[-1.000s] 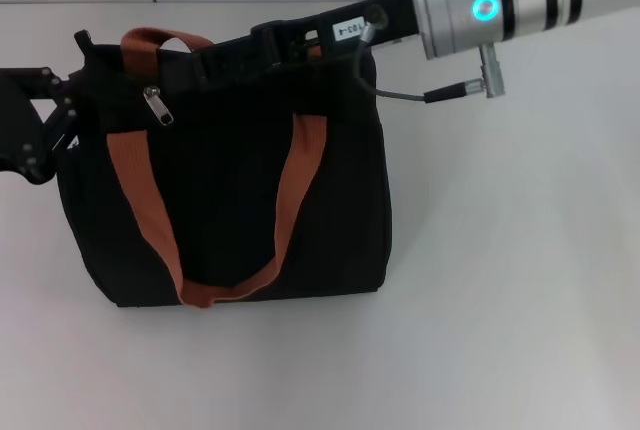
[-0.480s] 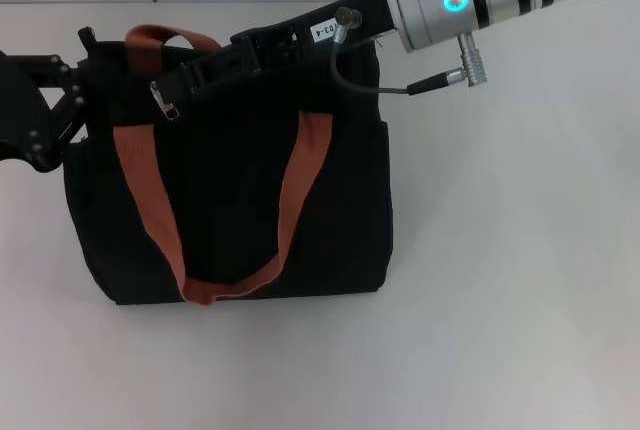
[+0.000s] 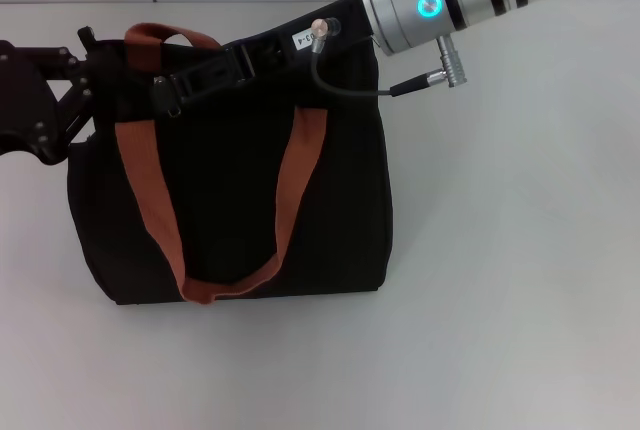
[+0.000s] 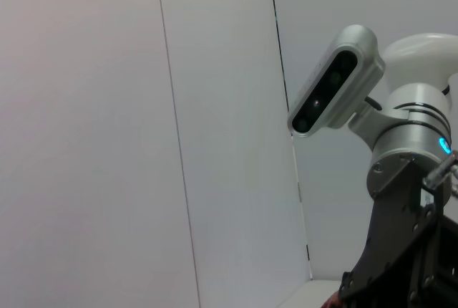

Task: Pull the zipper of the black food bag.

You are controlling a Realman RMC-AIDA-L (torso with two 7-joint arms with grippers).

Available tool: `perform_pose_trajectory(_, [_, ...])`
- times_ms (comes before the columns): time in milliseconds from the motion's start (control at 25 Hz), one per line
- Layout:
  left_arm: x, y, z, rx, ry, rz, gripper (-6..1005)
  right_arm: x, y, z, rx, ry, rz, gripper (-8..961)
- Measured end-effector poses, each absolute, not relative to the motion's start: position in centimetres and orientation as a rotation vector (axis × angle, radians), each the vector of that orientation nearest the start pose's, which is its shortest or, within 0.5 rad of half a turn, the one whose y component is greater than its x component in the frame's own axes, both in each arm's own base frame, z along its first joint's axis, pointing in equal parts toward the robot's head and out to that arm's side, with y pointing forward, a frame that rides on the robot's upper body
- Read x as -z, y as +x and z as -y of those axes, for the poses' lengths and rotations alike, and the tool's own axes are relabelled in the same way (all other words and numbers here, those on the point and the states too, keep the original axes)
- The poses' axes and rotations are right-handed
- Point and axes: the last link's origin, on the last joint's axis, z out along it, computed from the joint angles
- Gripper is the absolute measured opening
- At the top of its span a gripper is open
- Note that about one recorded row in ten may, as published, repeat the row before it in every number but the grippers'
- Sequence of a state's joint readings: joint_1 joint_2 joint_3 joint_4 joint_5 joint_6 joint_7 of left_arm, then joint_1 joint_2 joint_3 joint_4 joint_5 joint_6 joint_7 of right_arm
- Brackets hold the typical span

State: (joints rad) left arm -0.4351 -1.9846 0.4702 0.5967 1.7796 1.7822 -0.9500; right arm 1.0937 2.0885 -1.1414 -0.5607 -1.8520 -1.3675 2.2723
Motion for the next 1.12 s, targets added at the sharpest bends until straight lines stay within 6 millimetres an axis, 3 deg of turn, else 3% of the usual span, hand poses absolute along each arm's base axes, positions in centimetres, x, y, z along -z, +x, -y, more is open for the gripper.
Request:
perform_pose_trajectory(680, [-7.3, -26.2, -32.4, 0.992, -2.439, 0.046, 26, 7.6, 3.9, -40.1, -0.478, -3.024, -1.12, 399])
perform_pose_trajectory(1120, [-7.1, -26.3, -32.3, 0.999, -2.429, 0.056, 27, 7.9, 4.3, -40.0, -0.481, -3.015, -1.107, 375])
